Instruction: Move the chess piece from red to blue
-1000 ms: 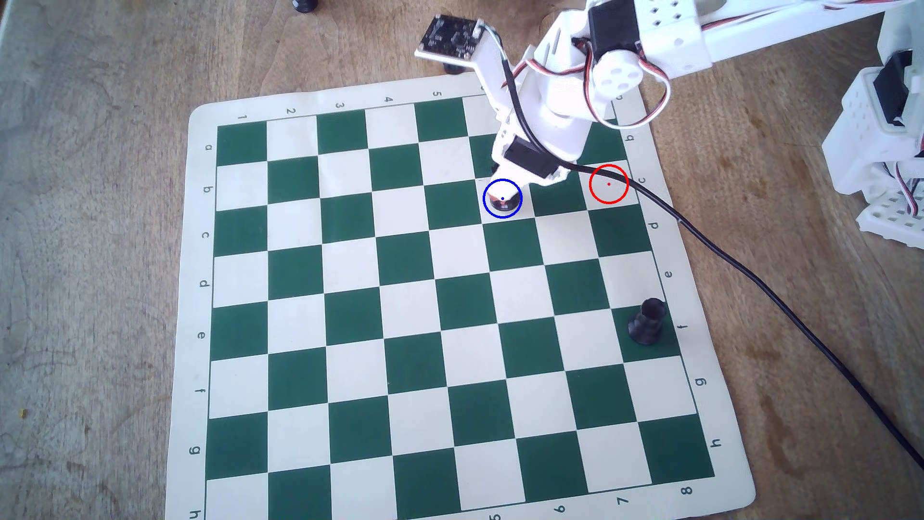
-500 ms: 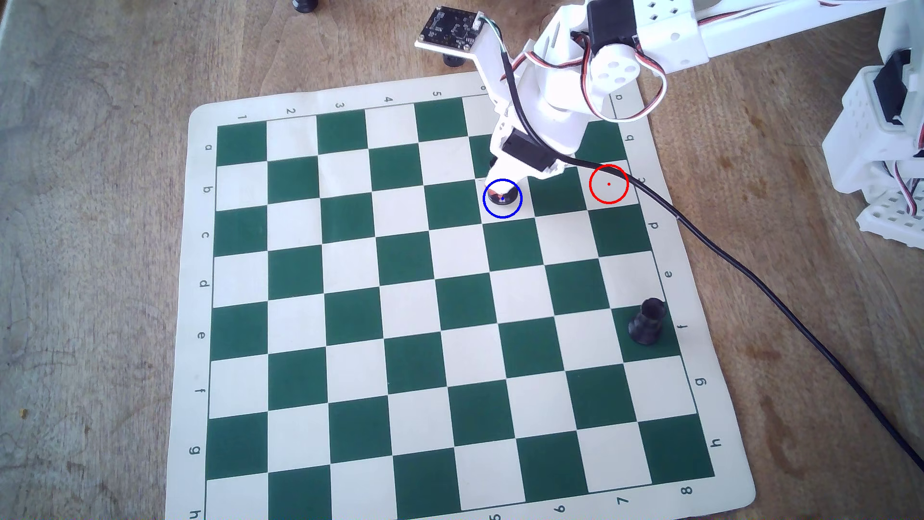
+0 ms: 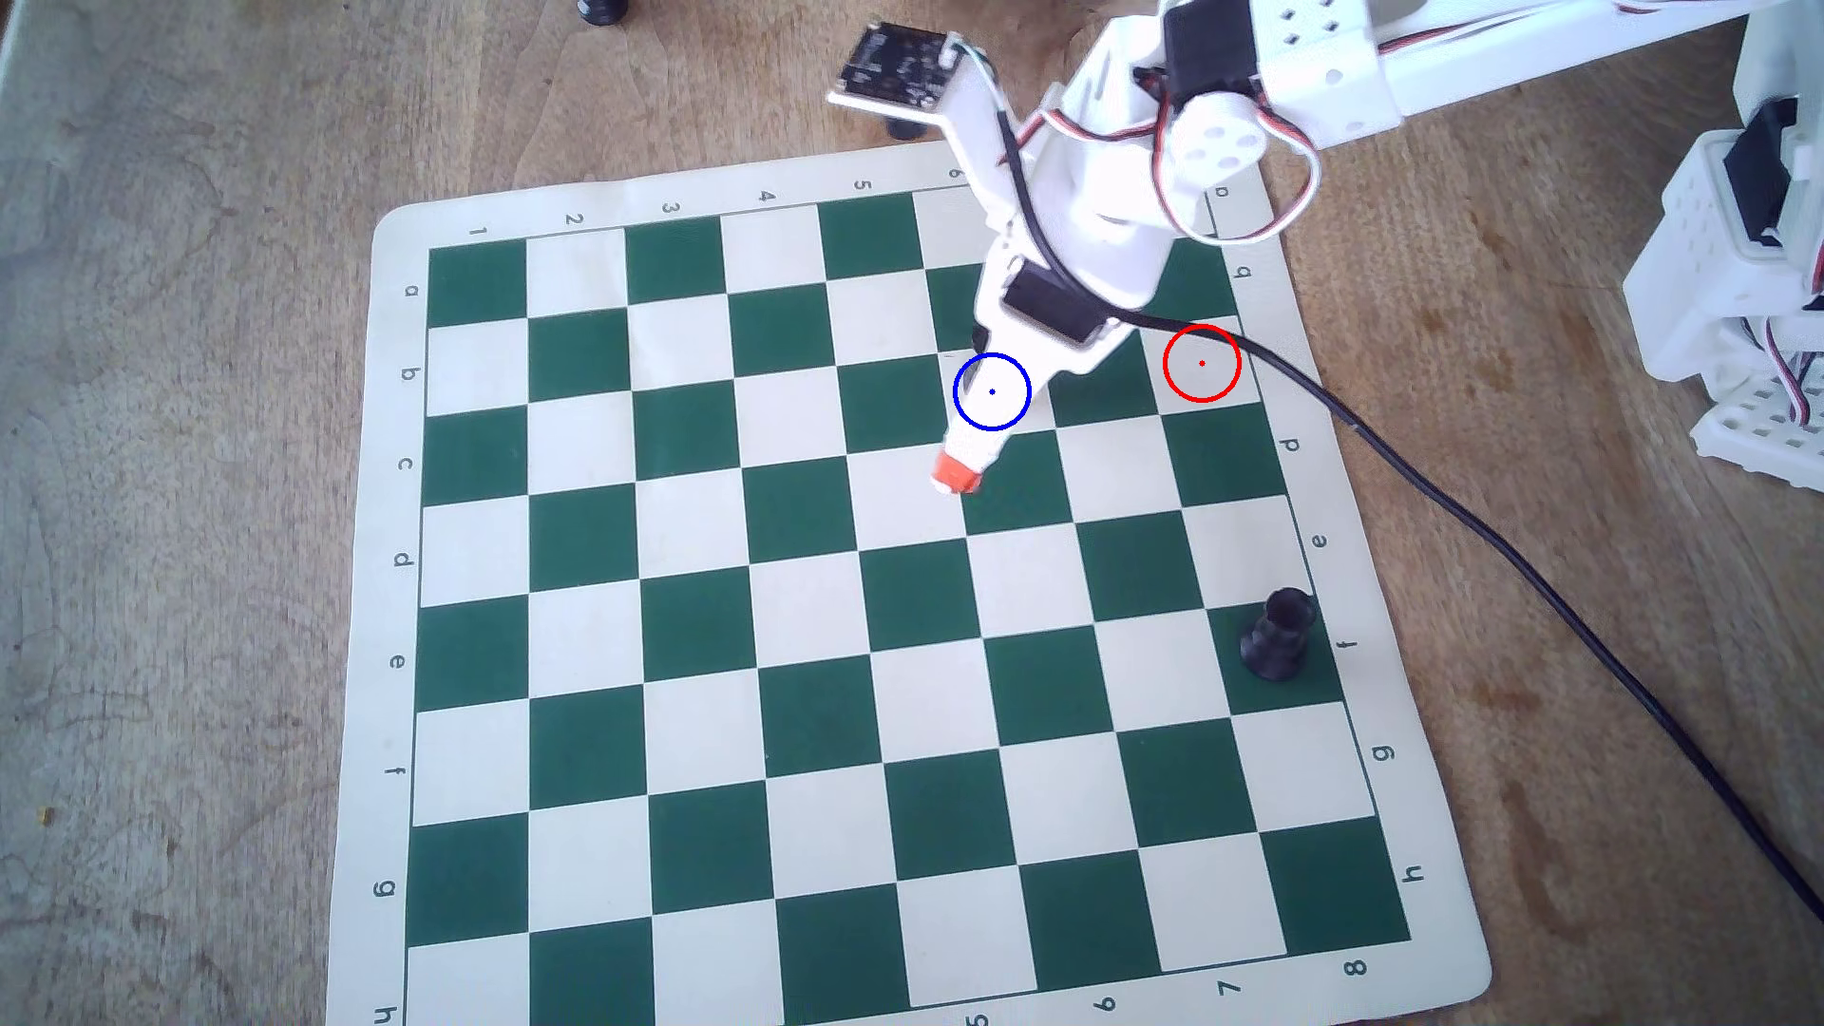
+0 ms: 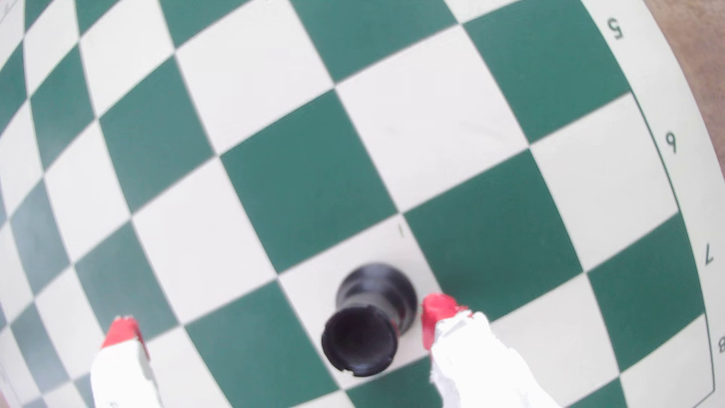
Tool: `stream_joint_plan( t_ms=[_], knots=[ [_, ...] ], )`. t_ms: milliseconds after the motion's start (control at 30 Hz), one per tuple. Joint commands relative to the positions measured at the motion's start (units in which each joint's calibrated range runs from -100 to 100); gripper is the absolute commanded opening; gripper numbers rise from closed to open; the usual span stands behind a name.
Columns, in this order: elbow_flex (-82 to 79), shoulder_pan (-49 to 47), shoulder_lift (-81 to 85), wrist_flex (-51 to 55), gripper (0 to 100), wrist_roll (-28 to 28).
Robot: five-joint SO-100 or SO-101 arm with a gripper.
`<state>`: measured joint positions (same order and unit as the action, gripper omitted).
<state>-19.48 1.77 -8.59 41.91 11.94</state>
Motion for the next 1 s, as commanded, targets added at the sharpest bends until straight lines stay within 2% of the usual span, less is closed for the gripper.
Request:
stream_joint_plan(
  t_ms=[0,100,200,300,433,533,700,833,867,967],
  knots=[
    [-5.8,1.6,13.2,-4.3,43,-0.1],
    [-9.4,2.3,18.1,-3.3,43,-0.8],
    [-13.3,1.9,23.4,2.2,40,-2.1],
    [-17.3,-4.9,33.0,17.4,35,-2.3],
    [-19.3,-10.0,45.7,26.5,31,-2.0],
    [-23.4,-9.5,53.5,25.9,27,-2.2],
    [-33.1,-8.5,72.9,24.6,12,-2.4],
    [-38.7,-6.2,82.4,24.7,6,-3.2],
    [-40.8,-5.0,86.0,24.7,1,-3.5],
    [-42.1,-3.4,89.8,24.6,0,-3.7]
  ],
)
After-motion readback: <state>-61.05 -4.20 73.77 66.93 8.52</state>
